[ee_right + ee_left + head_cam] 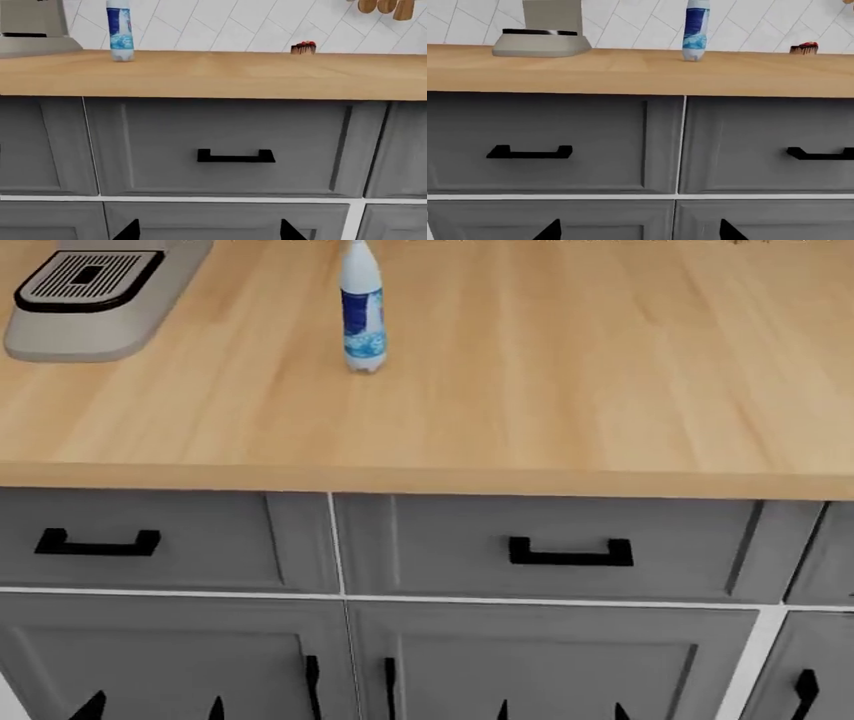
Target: Open the right drawer.
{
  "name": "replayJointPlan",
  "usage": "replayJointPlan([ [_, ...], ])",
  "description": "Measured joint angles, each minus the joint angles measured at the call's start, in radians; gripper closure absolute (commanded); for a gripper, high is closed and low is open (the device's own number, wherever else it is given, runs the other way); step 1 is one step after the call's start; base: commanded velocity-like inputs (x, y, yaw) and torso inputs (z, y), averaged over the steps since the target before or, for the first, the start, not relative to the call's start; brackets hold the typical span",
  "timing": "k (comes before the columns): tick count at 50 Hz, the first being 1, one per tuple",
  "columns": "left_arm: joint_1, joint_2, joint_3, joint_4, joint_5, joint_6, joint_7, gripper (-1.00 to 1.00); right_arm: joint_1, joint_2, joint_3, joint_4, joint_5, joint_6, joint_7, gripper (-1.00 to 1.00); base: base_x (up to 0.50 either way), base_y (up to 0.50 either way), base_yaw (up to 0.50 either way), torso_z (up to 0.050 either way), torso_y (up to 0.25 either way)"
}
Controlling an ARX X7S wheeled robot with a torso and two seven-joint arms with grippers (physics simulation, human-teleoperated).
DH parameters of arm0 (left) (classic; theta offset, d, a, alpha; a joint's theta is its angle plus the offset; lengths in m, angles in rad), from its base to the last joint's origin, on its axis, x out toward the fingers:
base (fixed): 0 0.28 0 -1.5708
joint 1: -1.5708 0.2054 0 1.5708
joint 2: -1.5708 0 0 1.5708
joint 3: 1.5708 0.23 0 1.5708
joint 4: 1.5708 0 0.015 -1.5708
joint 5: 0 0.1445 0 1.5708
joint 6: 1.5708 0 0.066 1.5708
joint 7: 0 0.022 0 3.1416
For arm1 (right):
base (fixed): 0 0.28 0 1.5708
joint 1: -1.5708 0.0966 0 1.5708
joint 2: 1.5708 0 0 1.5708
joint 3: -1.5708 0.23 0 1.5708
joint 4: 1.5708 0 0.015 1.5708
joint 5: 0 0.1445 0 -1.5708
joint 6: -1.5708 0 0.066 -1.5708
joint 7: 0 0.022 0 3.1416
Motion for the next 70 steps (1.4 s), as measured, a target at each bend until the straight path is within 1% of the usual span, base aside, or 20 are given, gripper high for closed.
replayJointPlan([
  [5,-0.001,-0.004,0.006,0.002,-0.004,0.000,-0.006,-1.00,0.001,0.006,-0.005,-0.001,0.004,0.000,0.006,-1.00,0.02,-0.26,0.00,0.000,0.000],
  [22,-0.006,-0.020,0.027,0.008,-0.006,-0.019,-0.032,-1.00,0.006,0.017,-0.022,0.004,0.008,-0.007,0.031,-1.00,0.00,0.00,0.00,0.000,0.000],
  [35,-0.002,-0.033,0.042,0.018,-0.021,-0.017,-0.030,-1.00,0.006,0.029,-0.040,0.006,0.006,-0.026,0.041,-1.00,0.00,0.00,0.00,0.000,0.000],
  [63,-0.001,-0.050,0.064,0.021,-0.049,-0.005,-0.038,-1.00,0.005,0.048,-0.063,0.005,0.025,-0.047,0.052,-1.00,0.18,0.00,0.00,0.000,0.000],
  [70,-0.002,-0.054,0.068,0.024,-0.058,-0.006,-0.039,-1.00,0.005,0.051,-0.067,-0.001,0.031,-0.042,0.058,-1.00,0.05,0.00,0.00,0.000,0.000],
])
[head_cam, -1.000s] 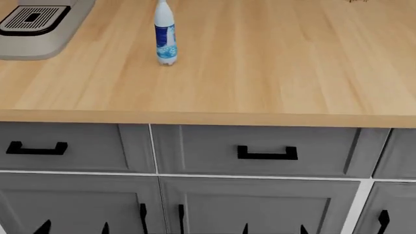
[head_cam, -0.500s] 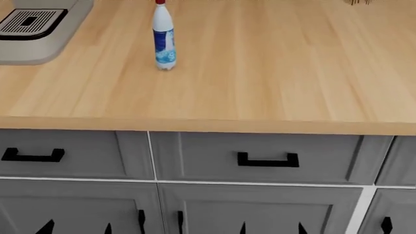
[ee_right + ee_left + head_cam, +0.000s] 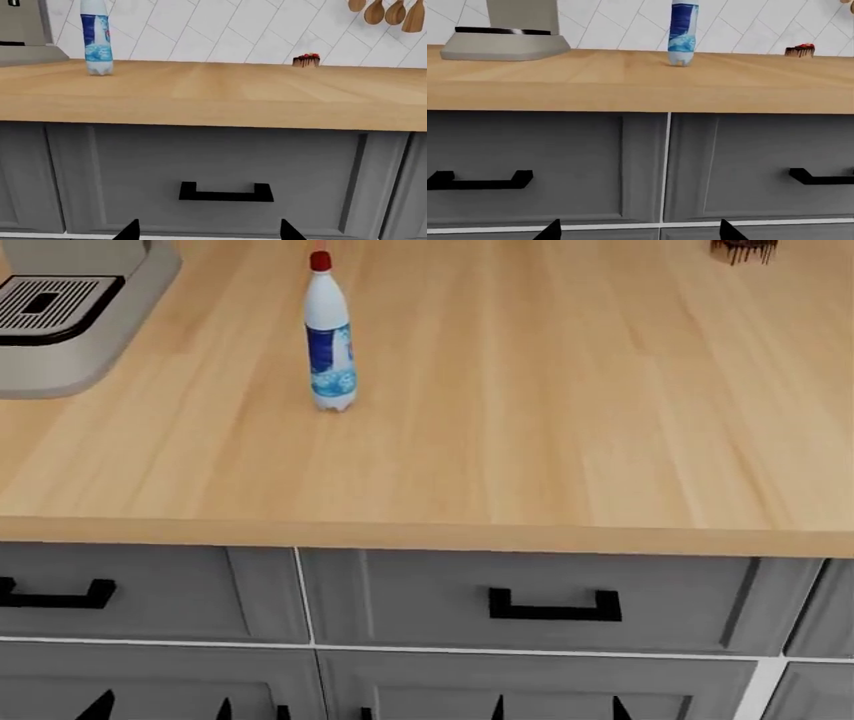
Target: Open the right drawer.
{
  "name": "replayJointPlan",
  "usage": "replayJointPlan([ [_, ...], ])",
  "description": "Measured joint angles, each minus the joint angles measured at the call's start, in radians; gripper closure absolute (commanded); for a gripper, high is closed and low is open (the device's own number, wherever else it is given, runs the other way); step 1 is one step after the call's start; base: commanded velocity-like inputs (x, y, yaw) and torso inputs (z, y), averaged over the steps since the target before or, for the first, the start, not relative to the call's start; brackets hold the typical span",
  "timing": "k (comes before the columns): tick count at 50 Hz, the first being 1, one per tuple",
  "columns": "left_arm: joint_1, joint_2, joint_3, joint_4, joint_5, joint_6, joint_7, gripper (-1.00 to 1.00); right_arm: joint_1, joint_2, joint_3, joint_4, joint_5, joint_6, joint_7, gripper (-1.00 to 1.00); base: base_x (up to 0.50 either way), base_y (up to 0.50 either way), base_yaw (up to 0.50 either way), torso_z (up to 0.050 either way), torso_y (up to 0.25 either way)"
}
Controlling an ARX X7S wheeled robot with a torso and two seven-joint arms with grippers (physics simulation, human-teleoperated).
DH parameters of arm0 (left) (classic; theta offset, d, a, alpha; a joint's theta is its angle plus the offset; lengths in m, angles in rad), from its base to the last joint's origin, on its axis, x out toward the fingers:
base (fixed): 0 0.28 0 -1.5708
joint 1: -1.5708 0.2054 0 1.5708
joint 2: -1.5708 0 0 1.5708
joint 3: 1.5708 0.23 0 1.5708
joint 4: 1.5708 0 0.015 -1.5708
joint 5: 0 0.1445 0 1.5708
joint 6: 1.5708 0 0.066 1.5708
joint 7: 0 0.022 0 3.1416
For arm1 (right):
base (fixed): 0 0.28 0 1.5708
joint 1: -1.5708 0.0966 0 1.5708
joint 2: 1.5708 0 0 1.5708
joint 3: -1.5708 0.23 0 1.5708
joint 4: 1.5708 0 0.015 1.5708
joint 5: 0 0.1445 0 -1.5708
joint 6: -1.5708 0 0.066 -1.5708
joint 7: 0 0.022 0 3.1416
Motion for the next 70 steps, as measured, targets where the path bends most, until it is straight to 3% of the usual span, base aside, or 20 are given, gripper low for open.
replayJointPlan([
  [15,0.004,-0.008,0.008,-0.011,-0.010,0.044,0.005,-1.00,0.001,0.006,-0.006,-0.003,0.003,0.008,0.021,-1.00,0.01,0.00,0.00,0.000,-0.013],
  [58,0.005,-0.032,0.043,-0.012,-0.007,0.069,-0.011,-1.00,0.007,0.025,-0.033,-0.001,0.023,0.018,0.043,-1.00,0.00,0.00,0.00,0.000,-0.200],
  [70,0.002,-0.037,0.050,-0.012,-0.017,0.064,-0.016,-1.00,0.010,0.029,-0.038,0.007,0.027,0.016,0.051,-1.00,0.00,0.00,0.00,0.000,0.000],
])
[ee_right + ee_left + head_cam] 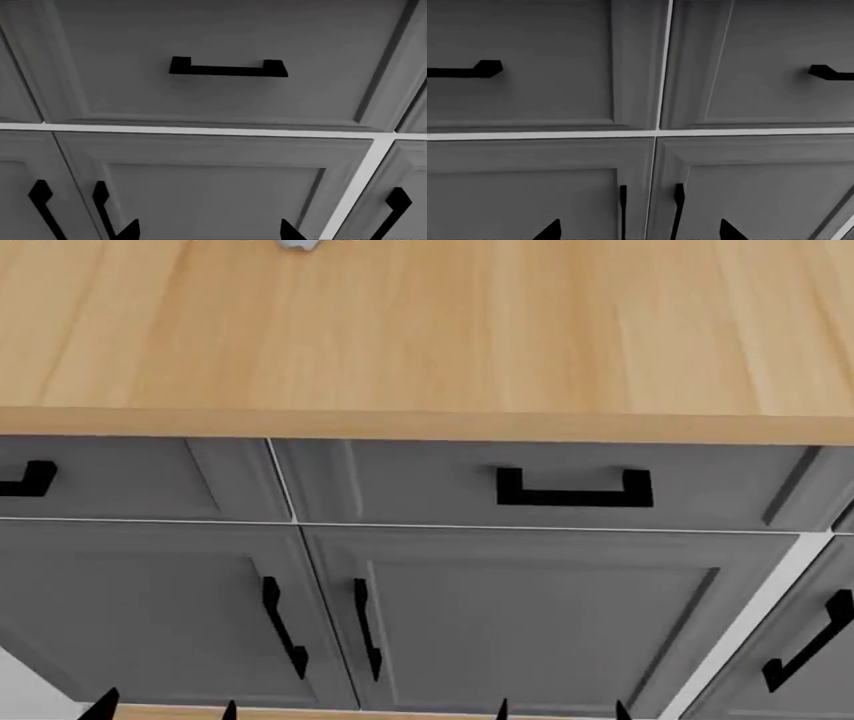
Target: Open the right drawer.
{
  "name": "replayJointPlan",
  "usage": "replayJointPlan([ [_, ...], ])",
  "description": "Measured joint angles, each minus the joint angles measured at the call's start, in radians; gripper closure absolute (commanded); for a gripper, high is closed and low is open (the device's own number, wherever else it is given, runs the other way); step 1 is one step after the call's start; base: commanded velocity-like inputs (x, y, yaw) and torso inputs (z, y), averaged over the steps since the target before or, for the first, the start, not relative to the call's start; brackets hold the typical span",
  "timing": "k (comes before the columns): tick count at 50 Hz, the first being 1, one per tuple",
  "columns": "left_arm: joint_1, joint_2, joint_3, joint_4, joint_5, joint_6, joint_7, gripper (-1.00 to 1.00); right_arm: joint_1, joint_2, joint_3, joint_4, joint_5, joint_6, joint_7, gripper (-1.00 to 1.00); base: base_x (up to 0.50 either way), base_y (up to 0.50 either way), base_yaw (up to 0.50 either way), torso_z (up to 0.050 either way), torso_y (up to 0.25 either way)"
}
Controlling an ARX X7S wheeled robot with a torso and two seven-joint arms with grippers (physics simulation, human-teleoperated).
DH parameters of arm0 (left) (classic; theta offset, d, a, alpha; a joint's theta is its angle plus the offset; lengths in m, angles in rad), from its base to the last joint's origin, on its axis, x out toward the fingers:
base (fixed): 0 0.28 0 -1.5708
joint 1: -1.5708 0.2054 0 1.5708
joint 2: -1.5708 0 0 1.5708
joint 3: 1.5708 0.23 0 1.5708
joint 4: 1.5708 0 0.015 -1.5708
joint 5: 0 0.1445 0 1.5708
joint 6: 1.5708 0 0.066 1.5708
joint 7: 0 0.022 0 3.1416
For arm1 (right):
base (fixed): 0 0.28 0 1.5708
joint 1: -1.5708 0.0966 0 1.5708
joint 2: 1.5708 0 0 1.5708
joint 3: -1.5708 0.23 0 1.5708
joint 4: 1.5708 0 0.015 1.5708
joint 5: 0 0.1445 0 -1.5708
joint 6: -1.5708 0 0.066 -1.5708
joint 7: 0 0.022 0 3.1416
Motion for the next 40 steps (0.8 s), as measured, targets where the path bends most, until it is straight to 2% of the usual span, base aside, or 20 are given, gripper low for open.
replayJointPlan([
  [18,0.000,-0.008,0.007,0.009,-0.020,-0.021,-0.007,-1.00,0.017,0.017,-0.036,-0.036,-0.096,0.070,0.061,-1.00,0.00,0.00,0.00,0.000,0.000],
  [40,-0.003,-0.018,0.024,0.013,-0.031,-0.046,-0.014,-1.00,0.107,0.104,-0.203,-0.151,-0.507,0.432,0.120,-1.00,0.00,0.00,0.00,0.000,0.000],
])
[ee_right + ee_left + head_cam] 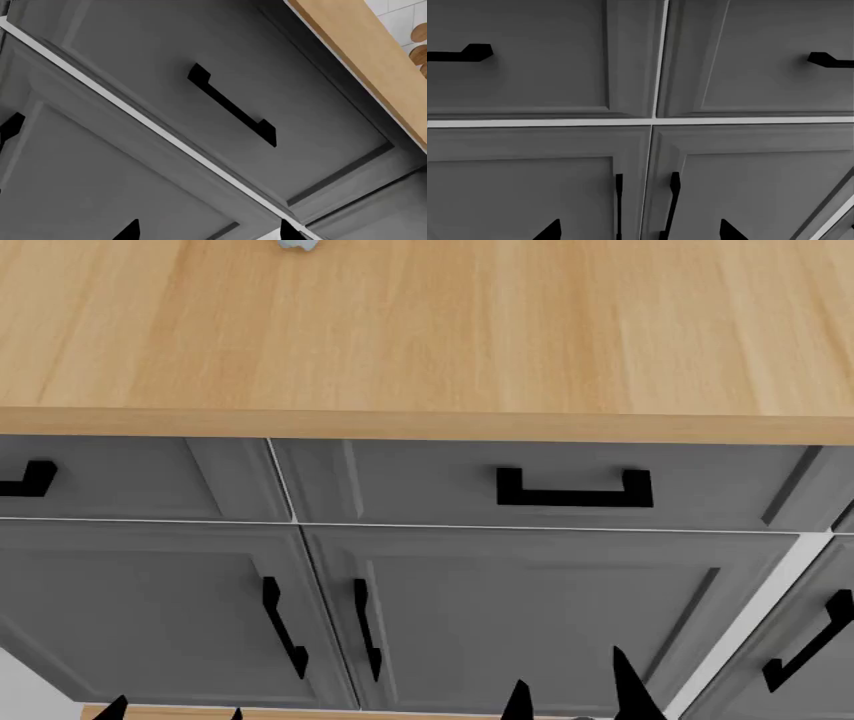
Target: Open the right drawer.
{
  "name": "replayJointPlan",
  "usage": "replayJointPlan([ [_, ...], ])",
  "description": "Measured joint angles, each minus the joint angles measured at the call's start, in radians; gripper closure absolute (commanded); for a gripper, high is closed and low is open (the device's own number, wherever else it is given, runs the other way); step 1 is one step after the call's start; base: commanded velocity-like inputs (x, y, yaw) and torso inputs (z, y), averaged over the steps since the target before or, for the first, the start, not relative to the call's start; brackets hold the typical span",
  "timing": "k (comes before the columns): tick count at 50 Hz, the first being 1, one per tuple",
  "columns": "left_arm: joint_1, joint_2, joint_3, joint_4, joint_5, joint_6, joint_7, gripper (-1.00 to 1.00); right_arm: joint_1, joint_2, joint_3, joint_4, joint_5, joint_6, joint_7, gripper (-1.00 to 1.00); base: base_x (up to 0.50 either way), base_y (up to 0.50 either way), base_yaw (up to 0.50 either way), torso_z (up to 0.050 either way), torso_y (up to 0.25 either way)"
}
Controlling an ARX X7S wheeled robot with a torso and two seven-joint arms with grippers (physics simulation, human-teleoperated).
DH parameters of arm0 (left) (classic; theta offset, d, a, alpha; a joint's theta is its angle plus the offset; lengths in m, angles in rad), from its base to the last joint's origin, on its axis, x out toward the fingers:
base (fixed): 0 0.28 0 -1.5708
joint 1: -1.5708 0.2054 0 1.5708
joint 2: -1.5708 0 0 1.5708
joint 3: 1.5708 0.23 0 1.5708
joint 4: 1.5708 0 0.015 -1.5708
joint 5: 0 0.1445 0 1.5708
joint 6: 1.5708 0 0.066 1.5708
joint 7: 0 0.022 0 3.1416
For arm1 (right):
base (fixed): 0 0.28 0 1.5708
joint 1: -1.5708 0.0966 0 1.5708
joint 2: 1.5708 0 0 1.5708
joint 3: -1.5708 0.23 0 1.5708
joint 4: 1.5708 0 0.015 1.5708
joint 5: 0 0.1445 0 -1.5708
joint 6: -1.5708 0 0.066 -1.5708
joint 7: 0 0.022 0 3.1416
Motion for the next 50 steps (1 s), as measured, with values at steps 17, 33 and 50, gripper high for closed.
replayJointPlan([
  [17,-0.003,-0.008,0.015,-0.006,0.002,-0.017,-0.008,-1.00,0.075,0.063,-0.190,-0.021,-0.366,0.243,-0.060,-1.00,0.00,0.00,0.00,0.000,0.000],
  [33,-0.004,-0.015,0.026,-0.007,-0.001,-0.021,-0.013,-1.00,0.117,0.092,-0.306,-0.002,-0.564,0.353,-0.130,-1.00,0.00,0.00,0.00,0.000,0.000],
  [50,-0.003,-0.022,0.037,-0.010,-0.002,-0.015,-0.020,-1.00,0.241,0.111,-0.433,0.089,-0.778,0.427,-0.292,-1.00,0.00,0.00,0.00,0.000,0.000],
])
